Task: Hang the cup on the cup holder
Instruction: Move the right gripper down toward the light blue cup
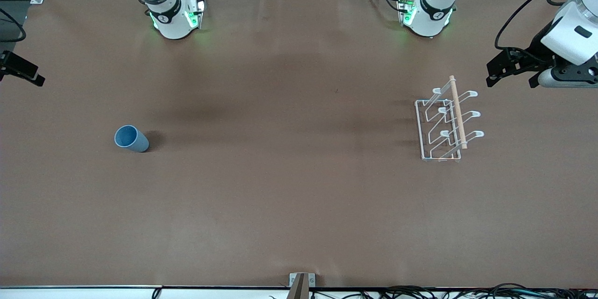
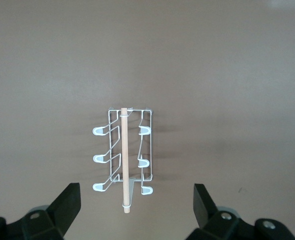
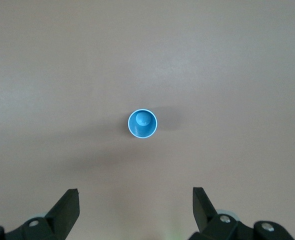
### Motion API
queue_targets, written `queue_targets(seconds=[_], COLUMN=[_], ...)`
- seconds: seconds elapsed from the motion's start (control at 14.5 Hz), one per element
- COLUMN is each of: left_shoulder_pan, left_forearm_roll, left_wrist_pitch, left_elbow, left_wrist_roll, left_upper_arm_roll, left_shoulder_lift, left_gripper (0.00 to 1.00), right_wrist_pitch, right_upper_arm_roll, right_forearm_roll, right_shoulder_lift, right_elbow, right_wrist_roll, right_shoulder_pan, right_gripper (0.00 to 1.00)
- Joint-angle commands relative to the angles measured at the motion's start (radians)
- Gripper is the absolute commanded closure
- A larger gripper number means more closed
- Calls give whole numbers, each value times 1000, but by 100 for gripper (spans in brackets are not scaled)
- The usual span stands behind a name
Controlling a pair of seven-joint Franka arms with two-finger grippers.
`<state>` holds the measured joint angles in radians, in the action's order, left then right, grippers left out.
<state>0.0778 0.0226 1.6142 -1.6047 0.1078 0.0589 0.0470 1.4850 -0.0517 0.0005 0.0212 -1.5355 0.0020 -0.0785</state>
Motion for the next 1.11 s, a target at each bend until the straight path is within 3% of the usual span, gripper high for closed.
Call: queue_targets(seconds=[0.0, 0.21, 0.48, 0.9, 1.04], left_shoulder_pan=[-1, -1, 0, 5, 7], left_forearm_roll=[-9, -9, -10, -10, -10], left_wrist_pitch=[0, 1, 1, 0, 0], left_elbow=[-9, -11, -11, -14, -14], left_wrist_roll=[-8, -8, -7, -2, -2], left_upper_arm_roll=[-1, -1, -1, 2, 4], left_shoulder_lift=[10, 10, 10, 11, 11], left_gripper=[1, 1, 1, 1, 1], right_wrist_pitch=[6, 47, 304, 569, 715], right_upper_arm_roll=[3, 3, 1, 1, 1], right_forearm_roll=[-7, -7, -4, -2, -2], right_shoulder_lift=[19, -12, -24, -173, -204], right_elbow=[-35, -89, -309, -449, -541], right_wrist_roll=[-30, -31, -106, -226, -226], right_shoulder_pan=[-4, -4, -32, -79, -79], right_gripper=[0, 0, 0, 0, 0])
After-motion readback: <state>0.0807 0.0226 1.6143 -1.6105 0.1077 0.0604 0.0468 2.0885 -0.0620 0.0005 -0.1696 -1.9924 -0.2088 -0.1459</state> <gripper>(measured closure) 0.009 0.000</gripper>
